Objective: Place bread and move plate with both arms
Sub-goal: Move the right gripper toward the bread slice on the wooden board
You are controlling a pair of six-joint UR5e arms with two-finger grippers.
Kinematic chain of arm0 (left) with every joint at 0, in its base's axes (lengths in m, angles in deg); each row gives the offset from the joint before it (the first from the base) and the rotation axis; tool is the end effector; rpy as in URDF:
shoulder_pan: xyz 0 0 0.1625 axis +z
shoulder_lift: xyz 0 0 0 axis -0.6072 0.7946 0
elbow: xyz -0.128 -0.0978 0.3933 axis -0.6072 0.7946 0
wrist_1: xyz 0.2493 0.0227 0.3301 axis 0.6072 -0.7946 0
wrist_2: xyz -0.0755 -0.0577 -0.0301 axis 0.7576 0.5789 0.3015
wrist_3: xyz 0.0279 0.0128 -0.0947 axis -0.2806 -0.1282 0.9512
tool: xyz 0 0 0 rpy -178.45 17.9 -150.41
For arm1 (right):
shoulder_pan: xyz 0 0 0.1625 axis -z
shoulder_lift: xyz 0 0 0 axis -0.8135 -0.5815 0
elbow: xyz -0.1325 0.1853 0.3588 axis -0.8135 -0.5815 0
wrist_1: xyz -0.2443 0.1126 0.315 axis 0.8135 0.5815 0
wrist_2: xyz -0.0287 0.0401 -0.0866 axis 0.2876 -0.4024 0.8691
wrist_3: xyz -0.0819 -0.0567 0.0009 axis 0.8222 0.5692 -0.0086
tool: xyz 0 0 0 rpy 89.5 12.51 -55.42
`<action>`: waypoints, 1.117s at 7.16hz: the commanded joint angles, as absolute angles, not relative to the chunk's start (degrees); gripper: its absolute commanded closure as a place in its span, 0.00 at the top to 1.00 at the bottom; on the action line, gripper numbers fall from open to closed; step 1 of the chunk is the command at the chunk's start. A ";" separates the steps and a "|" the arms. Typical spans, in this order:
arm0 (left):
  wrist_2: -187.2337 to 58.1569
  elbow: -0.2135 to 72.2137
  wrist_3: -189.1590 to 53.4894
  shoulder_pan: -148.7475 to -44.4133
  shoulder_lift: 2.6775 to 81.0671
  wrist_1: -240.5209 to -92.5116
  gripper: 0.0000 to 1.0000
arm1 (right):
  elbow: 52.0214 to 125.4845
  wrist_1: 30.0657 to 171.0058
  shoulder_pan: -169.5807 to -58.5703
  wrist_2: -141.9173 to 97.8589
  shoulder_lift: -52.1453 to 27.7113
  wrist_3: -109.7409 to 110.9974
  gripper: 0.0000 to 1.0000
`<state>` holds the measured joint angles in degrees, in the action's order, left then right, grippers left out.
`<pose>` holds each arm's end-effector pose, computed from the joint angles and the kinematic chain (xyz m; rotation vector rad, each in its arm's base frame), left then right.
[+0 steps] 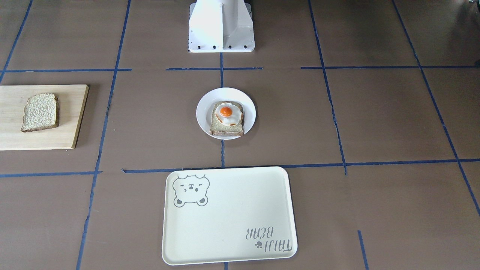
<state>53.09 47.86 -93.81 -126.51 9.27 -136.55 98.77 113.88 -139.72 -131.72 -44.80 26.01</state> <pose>-0.0520 -0.3925 0.6495 0.0144 0.8611 0.1694 0.0325 -0.4052 0.6464 0.0345 -0.7466 -0.2292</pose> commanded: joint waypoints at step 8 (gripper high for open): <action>53.59 48.92 -93.46 -126.51 10.15 -137.07 1.00 | 97.54 103.87 -138.56 -139.61 -44.19 19.17 1.00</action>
